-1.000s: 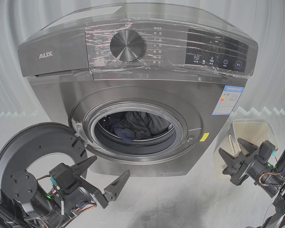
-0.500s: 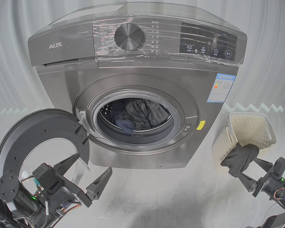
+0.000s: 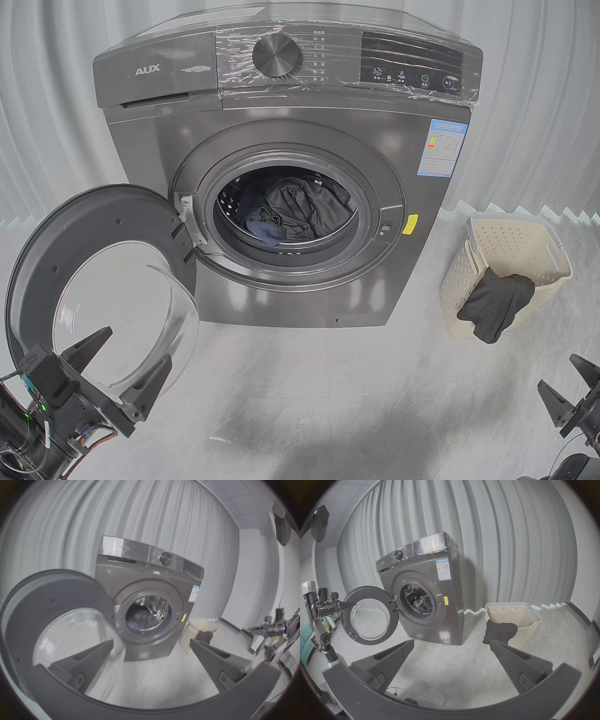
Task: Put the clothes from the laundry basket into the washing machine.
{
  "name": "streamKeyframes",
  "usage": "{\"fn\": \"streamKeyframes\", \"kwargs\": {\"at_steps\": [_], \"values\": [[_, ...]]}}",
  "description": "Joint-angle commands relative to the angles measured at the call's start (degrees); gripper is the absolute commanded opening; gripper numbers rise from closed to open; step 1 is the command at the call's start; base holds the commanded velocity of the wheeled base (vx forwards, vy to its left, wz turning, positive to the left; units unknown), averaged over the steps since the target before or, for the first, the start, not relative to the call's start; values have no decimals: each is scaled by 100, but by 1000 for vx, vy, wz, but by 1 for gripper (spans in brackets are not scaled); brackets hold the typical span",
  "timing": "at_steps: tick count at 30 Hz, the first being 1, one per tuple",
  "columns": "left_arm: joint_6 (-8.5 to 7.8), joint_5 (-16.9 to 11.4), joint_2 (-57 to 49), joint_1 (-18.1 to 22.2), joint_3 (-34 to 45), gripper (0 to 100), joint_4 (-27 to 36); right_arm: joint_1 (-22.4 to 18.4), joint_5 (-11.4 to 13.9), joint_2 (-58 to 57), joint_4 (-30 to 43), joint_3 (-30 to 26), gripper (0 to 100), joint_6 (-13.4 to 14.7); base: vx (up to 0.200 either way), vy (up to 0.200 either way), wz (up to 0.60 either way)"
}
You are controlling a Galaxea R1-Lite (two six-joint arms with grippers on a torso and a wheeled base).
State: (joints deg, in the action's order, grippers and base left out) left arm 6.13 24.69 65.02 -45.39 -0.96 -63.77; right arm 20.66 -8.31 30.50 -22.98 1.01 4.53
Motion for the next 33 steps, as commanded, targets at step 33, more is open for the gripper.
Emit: {"fn": "streamKeyframes", "kwargs": {"at_steps": [33], "values": [[116,-1010,-5887,4073,96,100,5656,-1117,-513,-2488,1990,-92,100,65,-18,-85,0]]}}
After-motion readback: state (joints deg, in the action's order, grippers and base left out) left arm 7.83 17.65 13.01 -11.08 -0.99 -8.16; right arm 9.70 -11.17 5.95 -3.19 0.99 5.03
